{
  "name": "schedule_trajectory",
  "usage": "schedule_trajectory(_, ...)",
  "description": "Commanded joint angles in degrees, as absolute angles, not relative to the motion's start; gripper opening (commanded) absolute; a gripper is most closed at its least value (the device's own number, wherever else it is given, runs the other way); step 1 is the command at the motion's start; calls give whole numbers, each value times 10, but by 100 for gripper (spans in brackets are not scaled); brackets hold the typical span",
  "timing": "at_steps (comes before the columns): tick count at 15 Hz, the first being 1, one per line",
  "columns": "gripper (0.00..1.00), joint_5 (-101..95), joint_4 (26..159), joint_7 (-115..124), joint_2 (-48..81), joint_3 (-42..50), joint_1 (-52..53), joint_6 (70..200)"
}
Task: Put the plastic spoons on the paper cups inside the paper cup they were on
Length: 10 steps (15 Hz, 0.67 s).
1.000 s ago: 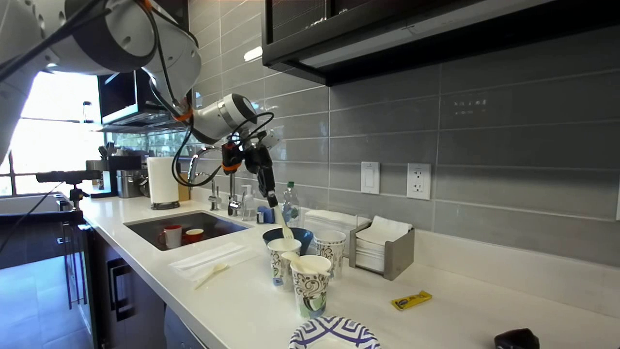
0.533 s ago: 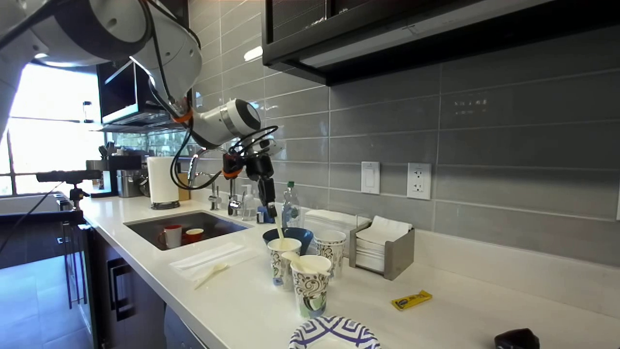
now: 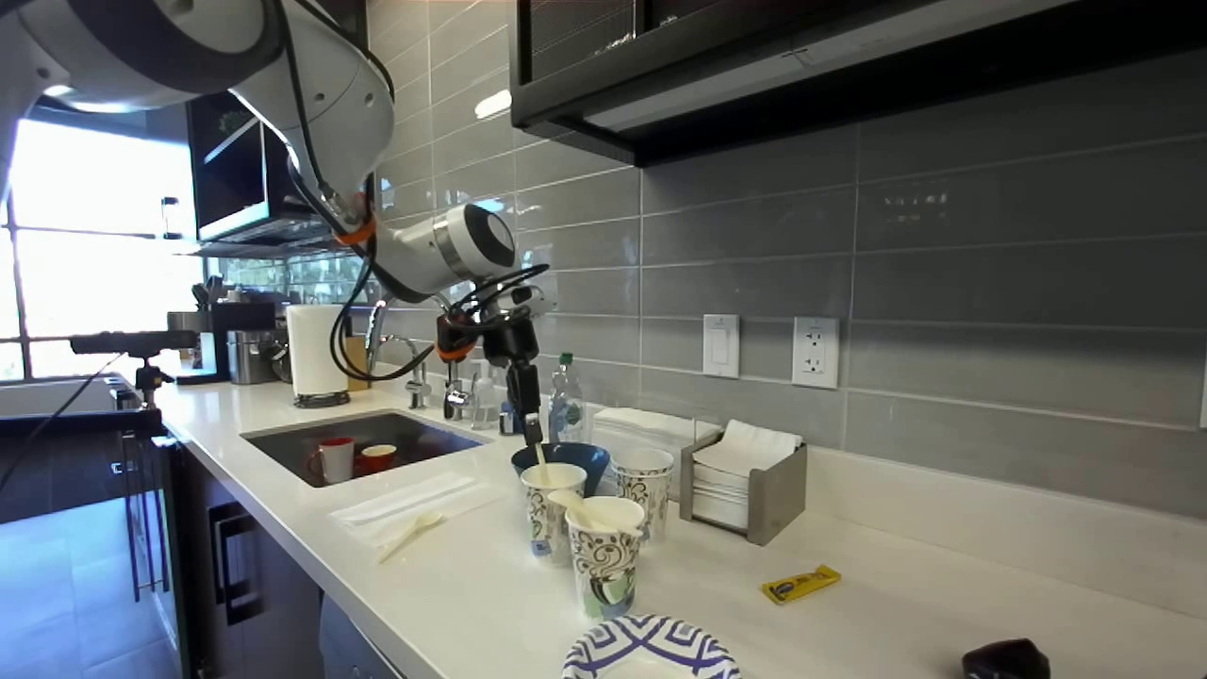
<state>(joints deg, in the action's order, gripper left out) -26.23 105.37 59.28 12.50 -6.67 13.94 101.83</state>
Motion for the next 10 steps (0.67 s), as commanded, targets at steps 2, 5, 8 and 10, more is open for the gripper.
schedule_trajectory(2,54,-241,1106,600,85,-65,129,1055)
schedule_trajectory(5,74,-243,1134,617,60,-64,125,1063)
schedule_trajectory(8,95,-236,1175,642,26,-64,116,1096)
schedule_trajectory(10,100,-230,1203,664,4,-63,108,1123)
